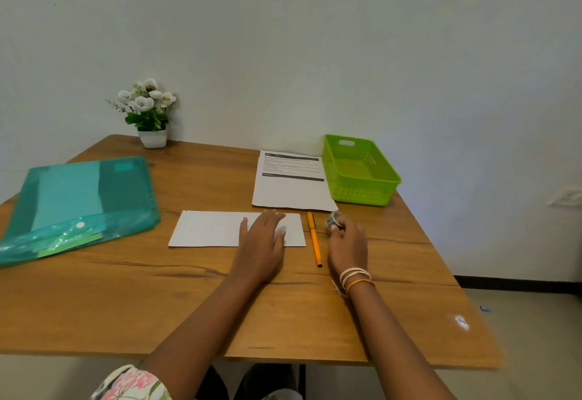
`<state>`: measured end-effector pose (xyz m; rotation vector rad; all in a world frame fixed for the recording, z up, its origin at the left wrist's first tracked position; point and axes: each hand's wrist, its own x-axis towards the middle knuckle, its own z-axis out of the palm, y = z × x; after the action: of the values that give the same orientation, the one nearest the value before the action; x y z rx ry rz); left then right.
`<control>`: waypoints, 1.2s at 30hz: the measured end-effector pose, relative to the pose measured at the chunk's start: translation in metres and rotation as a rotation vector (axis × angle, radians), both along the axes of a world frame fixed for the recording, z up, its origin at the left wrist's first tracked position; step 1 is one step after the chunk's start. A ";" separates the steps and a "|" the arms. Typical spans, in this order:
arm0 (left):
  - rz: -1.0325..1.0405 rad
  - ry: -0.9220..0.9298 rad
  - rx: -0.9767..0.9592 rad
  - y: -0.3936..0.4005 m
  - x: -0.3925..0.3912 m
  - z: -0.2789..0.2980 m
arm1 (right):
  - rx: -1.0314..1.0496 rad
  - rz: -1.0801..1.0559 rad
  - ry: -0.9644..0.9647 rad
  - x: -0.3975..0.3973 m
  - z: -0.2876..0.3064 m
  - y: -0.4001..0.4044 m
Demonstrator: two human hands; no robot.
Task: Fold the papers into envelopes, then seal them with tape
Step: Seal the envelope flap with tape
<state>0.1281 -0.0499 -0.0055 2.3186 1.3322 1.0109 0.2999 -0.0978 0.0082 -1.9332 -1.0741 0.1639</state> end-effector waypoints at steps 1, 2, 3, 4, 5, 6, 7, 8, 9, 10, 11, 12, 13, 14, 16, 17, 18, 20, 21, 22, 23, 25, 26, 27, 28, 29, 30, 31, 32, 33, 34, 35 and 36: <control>-0.019 -0.059 0.004 0.000 -0.001 0.002 | 0.046 0.095 0.016 -0.007 0.002 0.001; -0.060 -0.114 -0.010 -0.001 -0.002 0.004 | 0.056 0.199 -0.005 -0.015 0.003 0.002; -0.120 -0.164 -0.040 -0.001 -0.003 0.006 | 0.037 0.293 -0.040 -0.023 0.005 0.003; -0.181 -0.211 -0.081 -0.001 -0.006 0.008 | 0.004 0.360 -0.073 -0.031 0.007 0.004; -0.220 -0.251 -0.126 -0.001 -0.008 0.009 | -0.020 0.395 -0.091 -0.037 0.008 0.006; -0.230 -0.286 -0.162 -0.002 -0.011 0.009 | -0.028 0.407 -0.086 -0.042 0.008 0.008; -0.223 -0.314 -0.185 -0.002 -0.015 0.009 | -0.025 0.409 -0.063 -0.046 0.009 0.010; -0.217 -0.336 -0.200 -0.001 -0.018 0.009 | -0.021 0.408 -0.028 -0.050 0.010 0.012; -0.218 -0.347 -0.213 -0.001 -0.021 0.008 | -0.017 0.408 0.009 -0.054 0.010 0.013; -0.223 -0.345 -0.226 -0.002 -0.024 0.007 | -0.012 0.407 0.043 -0.058 0.010 0.014; -0.225 -0.333 -0.229 -0.003 -0.026 0.006 | -0.004 0.401 0.072 -0.062 0.011 0.015; -0.216 -0.321 -0.224 -0.003 -0.027 0.006 | 0.004 0.389 0.103 -0.066 0.012 0.016; -0.192 -0.320 -0.211 -0.003 -0.026 0.006 | 0.014 0.376 0.137 -0.070 0.013 0.015; -0.155 -0.336 -0.196 -0.003 -0.026 0.007 | 0.024 0.373 0.165 -0.073 0.013 0.015; -0.068 -0.408 -0.182 -0.002 -0.026 0.008 | 0.031 0.402 0.186 -0.076 0.014 0.014; -0.033 -0.441 -0.186 -0.001 -0.027 0.009 | 0.024 0.423 0.180 -0.077 0.014 0.014; -0.008 -0.461 -0.191 0.000 -0.028 0.009 | 0.017 0.435 0.156 -0.078 0.015 0.013; 0.012 -0.478 -0.205 0.001 -0.029 0.009 | 0.039 0.417 0.056 -0.078 0.016 0.011; 0.011 -0.484 -0.217 0.000 -0.030 0.009 | 0.074 0.411 0.004 -0.077 0.018 0.010; 0.005 -0.491 -0.232 0.000 -0.030 0.010 | 0.113 0.432 -0.048 -0.076 0.020 0.009; -0.001 -0.497 -0.246 -0.001 -0.029 0.010 | 0.138 0.475 -0.102 -0.074 0.021 0.009; 0.004 -0.515 -0.276 -0.002 -0.029 0.011 | 0.116 0.557 -0.186 -0.072 0.025 0.009; 0.019 -0.523 -0.291 -0.002 -0.029 0.011 | 0.091 0.575 -0.211 -0.071 0.027 0.010; 0.038 -0.528 -0.303 -0.002 -0.030 0.011 | 0.072 0.580 -0.229 -0.071 0.028 0.011; 0.055 -0.529 -0.310 -0.002 -0.030 0.011 | 0.061 0.578 -0.237 -0.070 0.030 0.012; 0.062 -0.525 -0.307 -0.002 -0.030 0.011 | 0.056 0.579 -0.242 -0.069 0.031 0.012; 0.057 -0.516 -0.292 -0.002 -0.030 0.011 | 0.054 0.584 -0.243 -0.068 0.033 0.013; 0.047 -0.502 -0.270 -0.002 -0.030 0.012 | 0.054 0.590 -0.243 -0.067 0.035 0.013; 0.035 -0.487 -0.252 -0.002 -0.030 0.012 | 0.051 0.593 -0.246 -0.066 0.036 0.013; 0.025 -0.476 -0.245 -0.003 -0.030 0.012 | 0.047 0.594 -0.252 -0.065 0.038 0.012; 0.019 -0.469 -0.245 -0.003 -0.030 0.013 | 0.041 0.596 -0.262 -0.064 0.039 0.012; 0.016 -0.463 -0.244 -0.003 -0.030 0.013 | 0.040 0.604 -0.271 -0.064 0.040 0.011; 0.017 -0.459 -0.244 -0.003 -0.029 0.013 | 0.046 0.616 -0.281 -0.064 0.039 0.010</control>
<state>0.0990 -0.0528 0.0074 1.7627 1.2077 1.2168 0.2357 -0.0873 0.0476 -1.5577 -1.8255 0.2061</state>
